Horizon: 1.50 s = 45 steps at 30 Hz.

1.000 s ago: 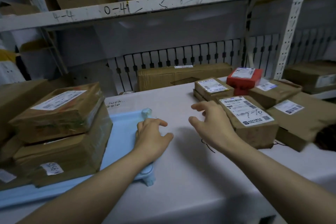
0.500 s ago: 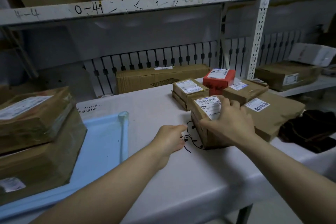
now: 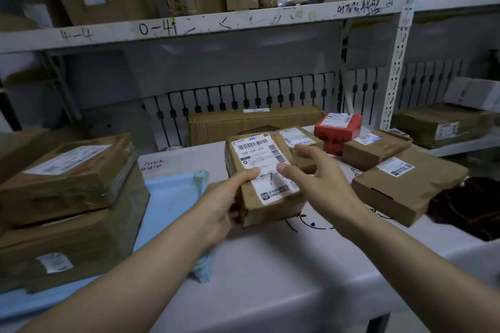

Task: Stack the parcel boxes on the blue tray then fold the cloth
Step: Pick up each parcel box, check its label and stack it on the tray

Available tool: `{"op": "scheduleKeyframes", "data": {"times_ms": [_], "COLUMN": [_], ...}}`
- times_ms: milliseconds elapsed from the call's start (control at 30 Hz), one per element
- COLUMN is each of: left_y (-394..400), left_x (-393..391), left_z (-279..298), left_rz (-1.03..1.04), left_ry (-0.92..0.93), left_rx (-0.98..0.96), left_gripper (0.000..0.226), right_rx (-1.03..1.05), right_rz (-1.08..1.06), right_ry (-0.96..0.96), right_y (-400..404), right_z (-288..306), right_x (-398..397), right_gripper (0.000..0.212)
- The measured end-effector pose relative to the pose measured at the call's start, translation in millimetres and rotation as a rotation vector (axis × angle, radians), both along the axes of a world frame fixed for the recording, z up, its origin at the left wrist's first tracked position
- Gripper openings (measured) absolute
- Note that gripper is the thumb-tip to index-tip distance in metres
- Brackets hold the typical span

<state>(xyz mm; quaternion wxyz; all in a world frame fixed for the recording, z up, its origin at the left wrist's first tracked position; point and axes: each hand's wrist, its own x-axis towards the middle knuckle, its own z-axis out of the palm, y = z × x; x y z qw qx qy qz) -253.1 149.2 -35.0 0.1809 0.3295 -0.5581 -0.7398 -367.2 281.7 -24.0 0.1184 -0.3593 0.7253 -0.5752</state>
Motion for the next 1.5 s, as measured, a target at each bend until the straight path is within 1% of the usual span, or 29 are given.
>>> {"op": "scheduleKeyframes", "data": {"times_ms": [100,167,200,233,267,300,367,433,500,667,700,800,967,1033,1167,1233,1500], "left_y": [-7.0,-9.5,-9.1,-10.1,-11.7,-13.4,-17.4,-21.2,-23.6,-27.1,-27.9,-30.5,-35.6,-36.6,-36.8,-36.5,-36.4], "left_x": [20.2,31.6,34.3,38.2,41.5,44.9,51.4,57.3,61.8,68.8,70.2,75.1,83.8,85.0,85.9,86.3,86.5], "left_z": [3.3,3.9,3.7,3.6,3.1,2.6,1.6,1.8,1.6,0.1,0.1,1.0,1.1,0.1,0.4,0.8,0.7], "left_rz": [-0.016,-0.029,-0.042,-0.051,-0.057,-0.057,-0.059,-0.071,-0.080,-0.083,-0.088,-0.117,-0.161,-0.165,-0.150,-0.145,-0.153], "left_ry": [0.087,0.109,0.115,0.124,0.135,0.149,0.174,0.191,0.203,0.223,0.218,0.167,0.070,0.086,0.098,0.103,0.150], "left_rx": [-0.048,-0.089,-0.101,-0.111,-0.122,-0.130,-0.139,-0.151,-0.159,-0.213,-0.247,-0.403,-0.723,-0.789,-0.906,-0.925,-0.893], "left_gripper": [0.049,0.054,0.056,0.058,0.062,0.066,0.074,0.078,0.080,0.086,0.087,0.090,0.105,0.108,0.111,0.110,0.108], "right_rx": [0.009,0.056,0.075,0.085,0.077,0.063,0.035,0.016,0.010,-0.015,-0.026,-0.034,0.061,0.054,0.033,0.036,0.069], "right_rz": [0.063,0.142,0.198,0.259,0.312,0.338,0.357,0.368,0.377,0.420,0.444,0.497,0.415,0.413,0.410,0.414,0.427], "right_ry": [-0.255,-0.376,-0.435,-0.473,-0.497,-0.502,-0.503,-0.505,-0.501,-0.452,-0.432,-0.322,-0.059,-0.027,0.012,0.025,0.011], "right_y": [-4.7,-10.1,-10.8,-11.2,-11.0,-10.6,-9.9,-11.4,-13.2,-14.9,-14.7,-14.3,-14.7,-14.8,-16.3,-16.7,-18.1], "right_z": [2.1,-1.6,-3.9,-3.6,-3.6,-3.5,-2.3,-1.8,-2.2,-4.7,-5.3,-8.8,-14.7,-15.9,-17.7,-18.3,-21.5], "right_x": [3.8,8.4,8.6,12.2,15.3,17.9,21.7,23.5,24.6,26.7,26.7,23.4,21.5,23.1,25.6,25.4,21.8], "right_gripper": [0.072,0.080,0.075,0.063,0.052,0.045,0.043,0.035,0.027,0.025,0.030,0.057,0.088,0.095,0.100,0.099,0.100]}}
